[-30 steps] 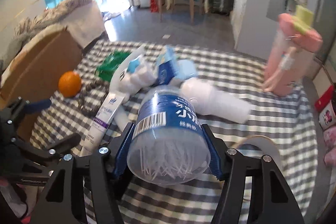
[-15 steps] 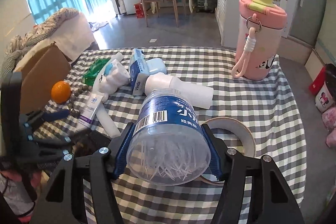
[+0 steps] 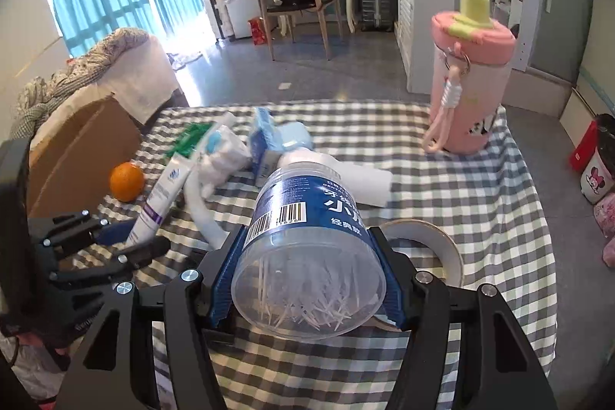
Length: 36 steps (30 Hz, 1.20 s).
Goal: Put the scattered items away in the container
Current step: 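Grasp the white toothpaste tube with the left gripper while the right holds the floss jar, then carry toothpaste and floss jar over the cardboard box and open both grippers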
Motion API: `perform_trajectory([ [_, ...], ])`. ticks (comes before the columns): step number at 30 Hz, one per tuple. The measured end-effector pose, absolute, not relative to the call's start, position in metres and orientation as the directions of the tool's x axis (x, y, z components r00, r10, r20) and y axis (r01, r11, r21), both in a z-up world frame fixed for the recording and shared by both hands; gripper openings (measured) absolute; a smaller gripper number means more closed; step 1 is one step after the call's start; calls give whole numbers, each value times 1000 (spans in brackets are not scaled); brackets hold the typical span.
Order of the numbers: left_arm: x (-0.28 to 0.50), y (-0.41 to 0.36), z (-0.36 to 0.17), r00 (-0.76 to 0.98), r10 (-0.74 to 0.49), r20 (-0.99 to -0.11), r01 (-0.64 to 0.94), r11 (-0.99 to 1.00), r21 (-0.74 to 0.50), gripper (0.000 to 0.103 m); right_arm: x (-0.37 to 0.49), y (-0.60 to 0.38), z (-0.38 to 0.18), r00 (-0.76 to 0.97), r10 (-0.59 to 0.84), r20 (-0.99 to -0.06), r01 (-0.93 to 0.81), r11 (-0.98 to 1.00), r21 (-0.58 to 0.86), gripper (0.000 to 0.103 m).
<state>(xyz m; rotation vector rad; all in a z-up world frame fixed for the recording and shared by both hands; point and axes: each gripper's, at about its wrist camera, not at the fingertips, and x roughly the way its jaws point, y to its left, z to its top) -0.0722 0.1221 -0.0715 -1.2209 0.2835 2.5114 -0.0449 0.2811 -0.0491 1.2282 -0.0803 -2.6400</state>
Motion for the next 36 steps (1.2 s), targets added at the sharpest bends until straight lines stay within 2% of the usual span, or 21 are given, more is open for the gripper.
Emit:
perform_trajectory([
  [7,-59,67,-10,-680,163,-715,-269,-963,37,26,-36,231,-3,-658,-300,-691,305,-945,120,62],
  [14,-42,-25,30,-746,21,-666,-49,-999,22,26,-36,123,45,-638,-455,-621,518,-851,91,62],
  [18,-35,-80,24,-722,-85,-686,86,-996,33,26,-40,47,46,-576,-534,-619,619,-779,96,62],
  [24,-35,-134,-8,-646,-191,-739,224,-973,55,26,-52,-31,16,-492,-554,-672,669,-734,115,62],
  [32,-38,-164,-36,-605,-238,-760,283,-956,74,28,-73,-68,-23,-483,-471,-738,653,-755,55,62],
  [34,-40,-163,-39,-601,-244,-761,281,-956,86,42,-76,-65,-25,-500,-454,-737,639,-768,40,65],
  [35,-41,-161,-38,-605,-251,-756,277,-956,96,71,-76,-64,-24,-505,-448,-738,632,-774,37,69],
  [36,-41,-159,-36,-616,-263,-742,277,-955,109,95,-75,-62,-24,-521,-435,-735,619,-785,26,80],
])
